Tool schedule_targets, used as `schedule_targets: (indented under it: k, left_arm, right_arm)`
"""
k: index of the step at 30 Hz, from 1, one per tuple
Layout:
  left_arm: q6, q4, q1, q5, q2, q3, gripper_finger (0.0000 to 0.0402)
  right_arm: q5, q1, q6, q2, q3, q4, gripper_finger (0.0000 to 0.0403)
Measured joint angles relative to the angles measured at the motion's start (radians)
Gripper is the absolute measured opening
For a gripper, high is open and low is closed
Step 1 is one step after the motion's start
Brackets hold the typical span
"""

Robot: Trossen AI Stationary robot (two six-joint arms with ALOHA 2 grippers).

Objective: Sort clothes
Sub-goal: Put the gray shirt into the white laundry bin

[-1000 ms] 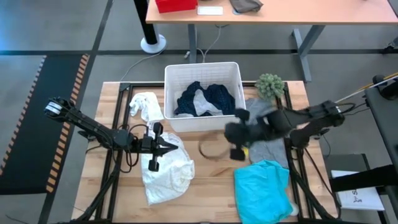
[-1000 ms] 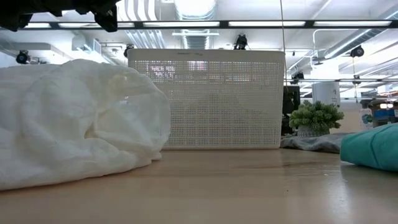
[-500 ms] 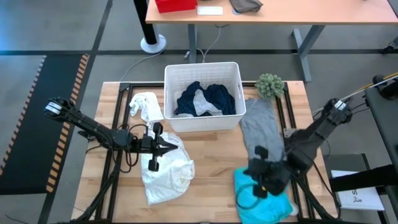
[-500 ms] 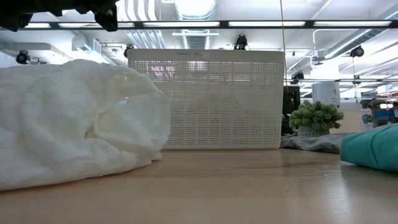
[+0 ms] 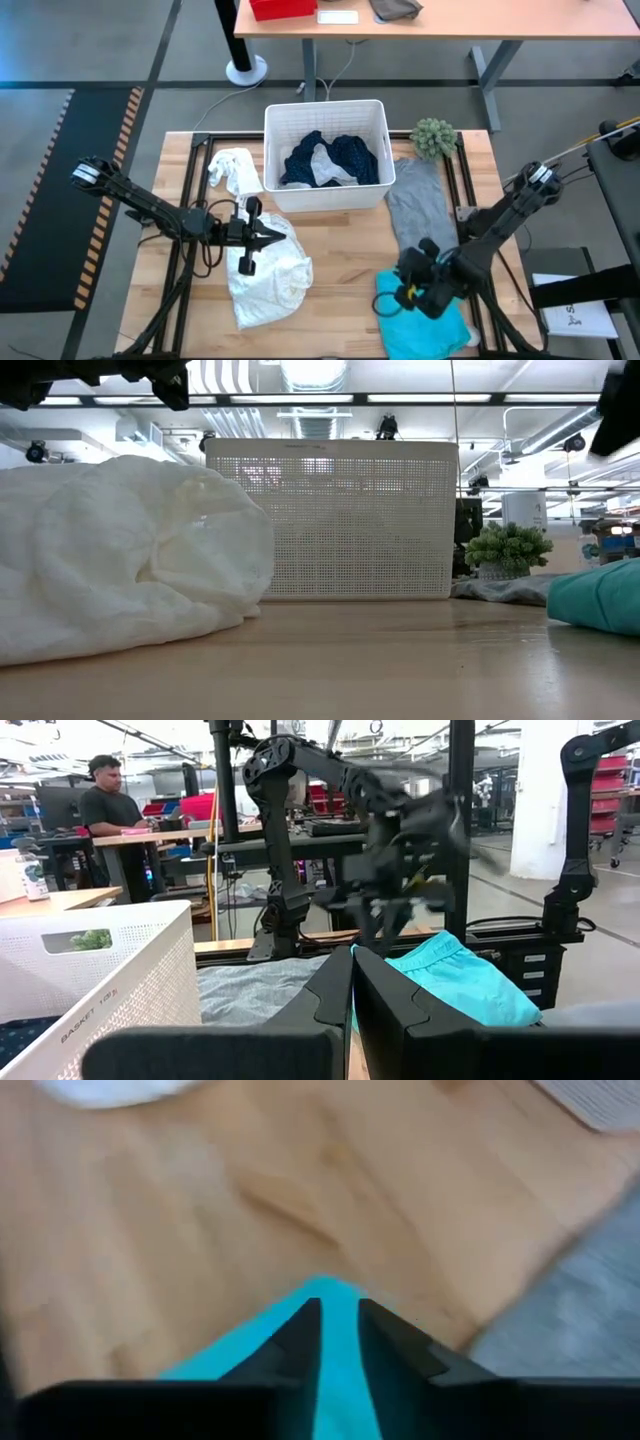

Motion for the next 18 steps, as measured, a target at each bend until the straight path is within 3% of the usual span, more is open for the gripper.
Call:
schedule_targets:
  k: [6, 12, 18]
  left_arm:
    - [0.0, 0.0, 0.0, 0.0, 0.0, 0.0, 0.0]
    - [0.0, -0.001, 0.0, 0.0, 0.0, 0.0, 0.0]
    - [-0.014, -0.005, 0.0, 0.0, 0.003, 0.0, 0.0]
  right_arm:
    - [-0.001, -0.082, 0.142, 0.0, -0.104, -0.017, 0.0154]
    - [0.006, -0.174, 0.31, 0.0, -0.174, -0.148, 0.0261]
    - [-0.024, -0.258, 0.373, 0.0, -0.261, -0.156, 0.0324]
